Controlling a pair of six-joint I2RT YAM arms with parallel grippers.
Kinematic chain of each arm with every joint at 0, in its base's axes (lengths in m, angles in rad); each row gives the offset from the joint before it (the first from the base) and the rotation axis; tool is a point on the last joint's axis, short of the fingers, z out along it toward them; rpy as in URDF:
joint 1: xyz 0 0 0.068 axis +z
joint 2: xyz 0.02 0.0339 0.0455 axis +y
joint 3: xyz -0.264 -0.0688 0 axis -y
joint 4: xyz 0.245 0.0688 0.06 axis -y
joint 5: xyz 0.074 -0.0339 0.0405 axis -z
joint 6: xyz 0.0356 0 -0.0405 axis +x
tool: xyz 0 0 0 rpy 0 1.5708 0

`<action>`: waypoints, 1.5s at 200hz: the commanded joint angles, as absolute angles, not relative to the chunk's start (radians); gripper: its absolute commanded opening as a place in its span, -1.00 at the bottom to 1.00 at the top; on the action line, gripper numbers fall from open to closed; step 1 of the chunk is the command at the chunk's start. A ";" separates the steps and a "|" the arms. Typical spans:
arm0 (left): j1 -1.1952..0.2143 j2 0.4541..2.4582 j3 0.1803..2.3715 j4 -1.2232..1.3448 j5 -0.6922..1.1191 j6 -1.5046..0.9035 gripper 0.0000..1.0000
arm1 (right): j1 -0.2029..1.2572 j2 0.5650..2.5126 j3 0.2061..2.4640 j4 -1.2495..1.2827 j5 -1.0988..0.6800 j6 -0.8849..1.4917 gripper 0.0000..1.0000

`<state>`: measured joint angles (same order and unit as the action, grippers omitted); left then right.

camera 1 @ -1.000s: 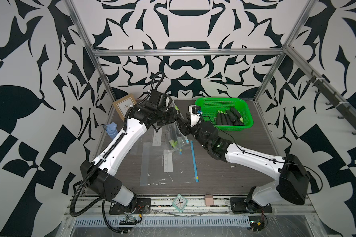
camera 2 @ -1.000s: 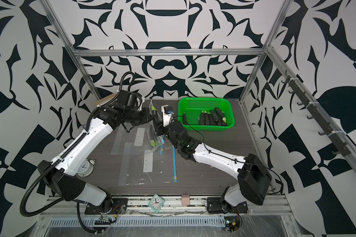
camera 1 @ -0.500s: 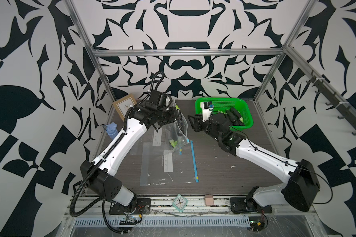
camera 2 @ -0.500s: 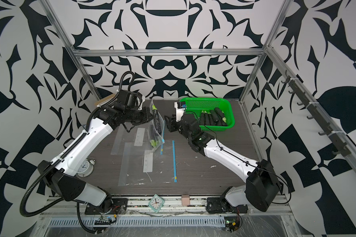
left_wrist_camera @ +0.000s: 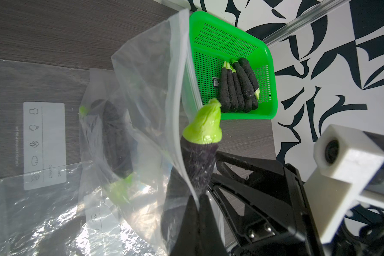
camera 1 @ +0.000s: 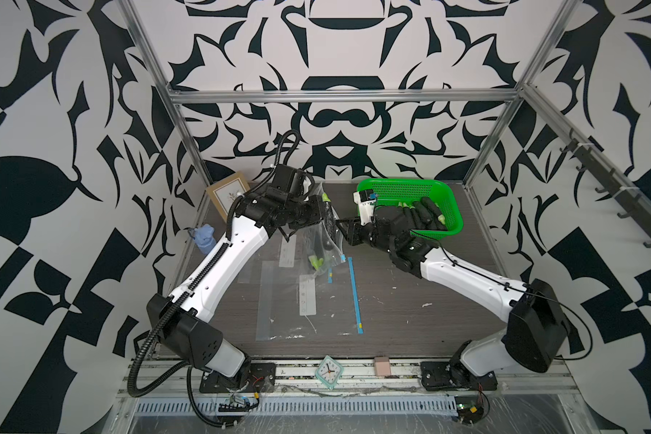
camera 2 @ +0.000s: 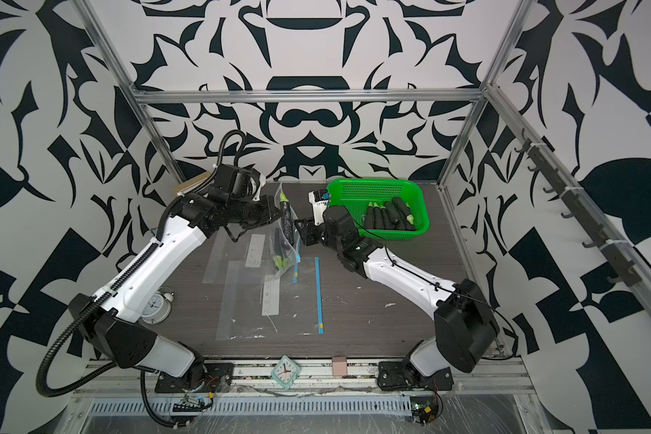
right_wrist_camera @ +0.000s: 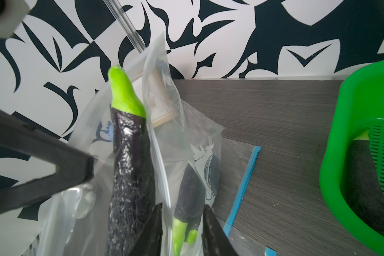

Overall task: Place the eggplant in a zip-top bag and seal the zipper
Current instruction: Adjust the zipper food storage bag in the zipper food storage bag.

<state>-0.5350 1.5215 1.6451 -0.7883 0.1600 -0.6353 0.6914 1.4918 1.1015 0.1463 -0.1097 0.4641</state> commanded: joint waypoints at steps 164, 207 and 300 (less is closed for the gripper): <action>-0.534 1.544 1.707 -0.765 0.139 -0.673 -1.00 | 0.694 1.346 1.172 0.102 -0.148 0.403 -0.74; -0.535 1.510 1.678 -0.624 0.052 -0.876 -1.00 | 0.594 1.228 1.135 0.099 -0.341 0.356 -0.04; -0.568 1.452 1.589 -0.462 -0.139 -1.141 -1.00 | 0.503 1.026 0.962 -0.008 -0.476 0.212 0.47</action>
<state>-0.5610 1.4693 1.5898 -0.5137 -0.0940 -1.0611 0.5056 1.0138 1.0130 0.0010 -0.4347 0.2470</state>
